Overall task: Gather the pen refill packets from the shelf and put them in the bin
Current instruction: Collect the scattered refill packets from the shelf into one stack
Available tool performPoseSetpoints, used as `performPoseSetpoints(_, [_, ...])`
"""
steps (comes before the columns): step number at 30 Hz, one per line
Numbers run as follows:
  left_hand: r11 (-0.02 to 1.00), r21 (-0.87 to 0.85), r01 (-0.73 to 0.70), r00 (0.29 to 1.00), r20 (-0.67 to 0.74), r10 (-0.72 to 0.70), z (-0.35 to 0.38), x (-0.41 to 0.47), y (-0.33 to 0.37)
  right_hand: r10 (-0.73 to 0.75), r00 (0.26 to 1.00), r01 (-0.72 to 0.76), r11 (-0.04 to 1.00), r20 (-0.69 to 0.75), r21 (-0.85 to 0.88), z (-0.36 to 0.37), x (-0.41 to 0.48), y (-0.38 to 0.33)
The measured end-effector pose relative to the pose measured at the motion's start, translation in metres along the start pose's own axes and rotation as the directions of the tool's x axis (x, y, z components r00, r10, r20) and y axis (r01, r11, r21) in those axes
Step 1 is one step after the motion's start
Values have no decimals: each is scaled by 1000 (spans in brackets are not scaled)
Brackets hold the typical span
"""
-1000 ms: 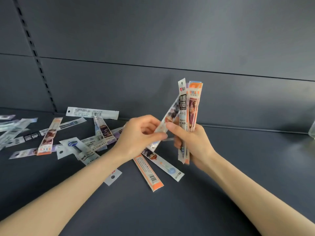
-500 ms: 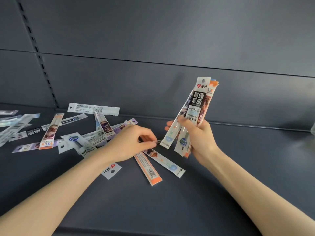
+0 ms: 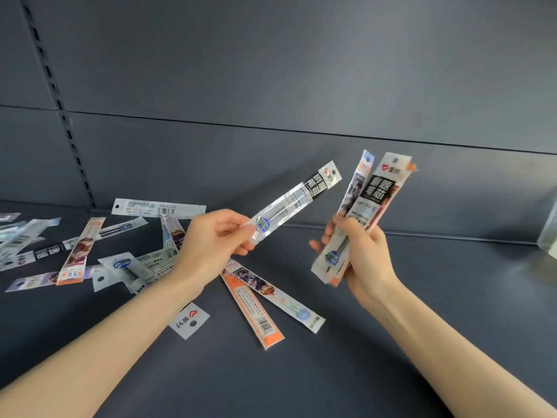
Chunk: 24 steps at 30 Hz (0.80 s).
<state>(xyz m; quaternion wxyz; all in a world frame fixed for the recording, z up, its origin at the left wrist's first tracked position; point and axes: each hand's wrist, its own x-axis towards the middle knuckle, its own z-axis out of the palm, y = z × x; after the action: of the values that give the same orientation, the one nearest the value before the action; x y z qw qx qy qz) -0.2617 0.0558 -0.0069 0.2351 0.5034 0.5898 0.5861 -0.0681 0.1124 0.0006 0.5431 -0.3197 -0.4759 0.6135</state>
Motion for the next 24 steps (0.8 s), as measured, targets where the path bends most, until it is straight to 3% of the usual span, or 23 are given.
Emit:
performPoseSetpoints(4, [981, -159, 114, 985, 147, -91, 10, -8, 6, 35, 999, -30, 994, 40, -109, 4, 0, 5])
performPoseSetpoints(7, [977, -163, 138, 963, 251, -94, 18, -15, 8, 62, 998, -57, 990, 29, -131, 6, 0, 7])
performPoseSetpoints(14, [989, 92, -117, 888, 456, 62, 32, -25, 5, 126, 985, -115, 989, 118, -94, 8, -3, 3])
performPoseSetpoints(16, [979, 123, -162, 890, 448, 91, 30, -24, 6, 81, 989, -70, 993, 121, -95, 6, -1, 3])
performPoseSetpoints(20, [985, 84, -152, 947, 298, 120, 22, -16, 5, -73, 980, 103, 982, 184, -157, 7, -3, 1])
performPoseSetpoints(24, [990, 23, -138, 946, 299, 125, 26, -14, 12, -152, 952, 218, 946, 265, -241, 9, -6, 5])
